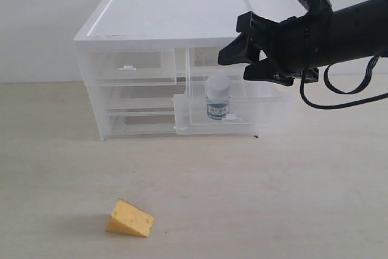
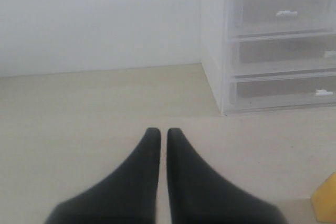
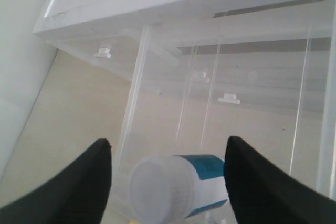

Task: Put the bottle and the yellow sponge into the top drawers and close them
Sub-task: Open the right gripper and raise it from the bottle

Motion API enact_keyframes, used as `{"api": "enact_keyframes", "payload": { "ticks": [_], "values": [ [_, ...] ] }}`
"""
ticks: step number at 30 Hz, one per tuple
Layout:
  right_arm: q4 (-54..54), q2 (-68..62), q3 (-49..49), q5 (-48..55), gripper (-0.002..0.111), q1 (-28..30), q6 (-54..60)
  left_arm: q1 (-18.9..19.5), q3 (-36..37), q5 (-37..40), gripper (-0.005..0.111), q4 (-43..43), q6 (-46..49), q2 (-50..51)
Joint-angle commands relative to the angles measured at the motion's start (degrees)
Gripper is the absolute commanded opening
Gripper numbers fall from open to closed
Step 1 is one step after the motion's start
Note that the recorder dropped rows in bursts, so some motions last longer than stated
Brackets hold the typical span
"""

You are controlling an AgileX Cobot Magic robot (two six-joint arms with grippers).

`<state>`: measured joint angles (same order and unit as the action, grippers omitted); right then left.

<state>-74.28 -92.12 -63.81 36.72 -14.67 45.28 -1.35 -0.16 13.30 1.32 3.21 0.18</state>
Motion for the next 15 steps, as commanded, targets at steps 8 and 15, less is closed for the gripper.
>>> {"api": "enact_keyframes", "payload": {
  "ticks": [8,15],
  "values": [
    [0.6,6.2,-0.5,4.9,0.001,0.2,14.5,0.1,0.2,-0.4,0.004,0.0,-0.2,-0.2],
    [23.2,6.9,-3.1,-2.1,0.0,-12.3,5.3,0.1,0.2,-0.4,0.004,0.0,-0.2,-0.2]
  ]
}}
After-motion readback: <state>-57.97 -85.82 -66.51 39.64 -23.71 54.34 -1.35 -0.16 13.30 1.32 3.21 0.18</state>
